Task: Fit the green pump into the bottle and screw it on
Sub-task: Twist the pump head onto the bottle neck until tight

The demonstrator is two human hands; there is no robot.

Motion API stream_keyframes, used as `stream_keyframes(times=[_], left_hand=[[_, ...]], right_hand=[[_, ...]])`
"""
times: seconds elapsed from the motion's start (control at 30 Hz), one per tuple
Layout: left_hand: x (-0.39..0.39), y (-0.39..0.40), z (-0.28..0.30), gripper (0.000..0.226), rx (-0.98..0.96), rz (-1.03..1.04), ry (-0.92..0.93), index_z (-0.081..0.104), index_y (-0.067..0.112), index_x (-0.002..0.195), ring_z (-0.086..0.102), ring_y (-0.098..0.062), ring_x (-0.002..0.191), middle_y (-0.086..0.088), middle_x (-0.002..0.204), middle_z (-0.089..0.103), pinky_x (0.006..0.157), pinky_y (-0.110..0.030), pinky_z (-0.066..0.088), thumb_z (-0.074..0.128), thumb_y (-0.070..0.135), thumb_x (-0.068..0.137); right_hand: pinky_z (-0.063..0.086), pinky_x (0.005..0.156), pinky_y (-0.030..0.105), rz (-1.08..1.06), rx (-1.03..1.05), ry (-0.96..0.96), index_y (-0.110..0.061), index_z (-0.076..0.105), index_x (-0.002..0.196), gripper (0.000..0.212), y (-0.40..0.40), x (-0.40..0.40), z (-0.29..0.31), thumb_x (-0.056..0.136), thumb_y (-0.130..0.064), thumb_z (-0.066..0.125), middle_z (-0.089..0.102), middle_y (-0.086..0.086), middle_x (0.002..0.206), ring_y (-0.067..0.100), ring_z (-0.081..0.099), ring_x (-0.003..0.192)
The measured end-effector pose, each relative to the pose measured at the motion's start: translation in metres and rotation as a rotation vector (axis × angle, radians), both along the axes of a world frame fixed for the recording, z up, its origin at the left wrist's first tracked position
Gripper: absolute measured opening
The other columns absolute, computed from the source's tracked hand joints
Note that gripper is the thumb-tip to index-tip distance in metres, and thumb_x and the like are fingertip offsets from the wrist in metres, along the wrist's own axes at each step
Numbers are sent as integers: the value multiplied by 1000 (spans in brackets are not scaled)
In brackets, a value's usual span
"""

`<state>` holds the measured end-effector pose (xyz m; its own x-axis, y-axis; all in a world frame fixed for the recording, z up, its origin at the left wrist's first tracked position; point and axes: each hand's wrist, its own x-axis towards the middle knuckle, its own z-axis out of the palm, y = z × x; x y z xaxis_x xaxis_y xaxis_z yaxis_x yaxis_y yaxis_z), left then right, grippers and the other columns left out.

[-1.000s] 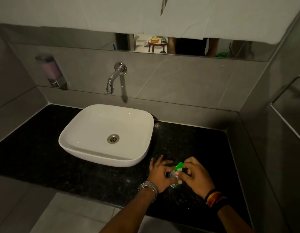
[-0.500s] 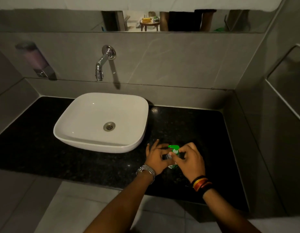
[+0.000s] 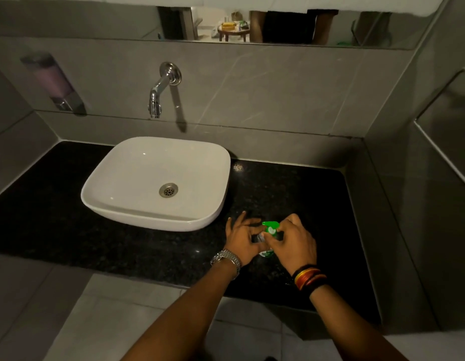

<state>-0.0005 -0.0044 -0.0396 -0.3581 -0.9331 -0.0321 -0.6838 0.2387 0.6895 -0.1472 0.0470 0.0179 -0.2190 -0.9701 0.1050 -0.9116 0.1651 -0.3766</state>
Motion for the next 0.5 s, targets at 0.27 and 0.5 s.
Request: stream_keyframes(times=[0.27, 0.5], left_hand=[[0, 0, 5, 77, 24, -32, -16, 66, 43, 123, 12, -21, 152, 10, 146, 51, 120, -56, -8, 50, 79, 57], [2, -1, 4, 73, 33, -41, 15, 66, 43, 122, 8, -21, 152, 8, 150, 47, 119, -56, -12, 55, 79, 59]], right_hand=[[48, 68, 33, 247, 172, 85, -16, 67, 96, 34, -17, -10, 25, 82, -47, 69, 50, -3, 109, 22, 63, 87], [46, 68, 34, 434, 212, 347, -15, 68, 101, 32, -34, -9, 38, 85, -43, 68, 50, 0, 113, 22, 62, 91]])
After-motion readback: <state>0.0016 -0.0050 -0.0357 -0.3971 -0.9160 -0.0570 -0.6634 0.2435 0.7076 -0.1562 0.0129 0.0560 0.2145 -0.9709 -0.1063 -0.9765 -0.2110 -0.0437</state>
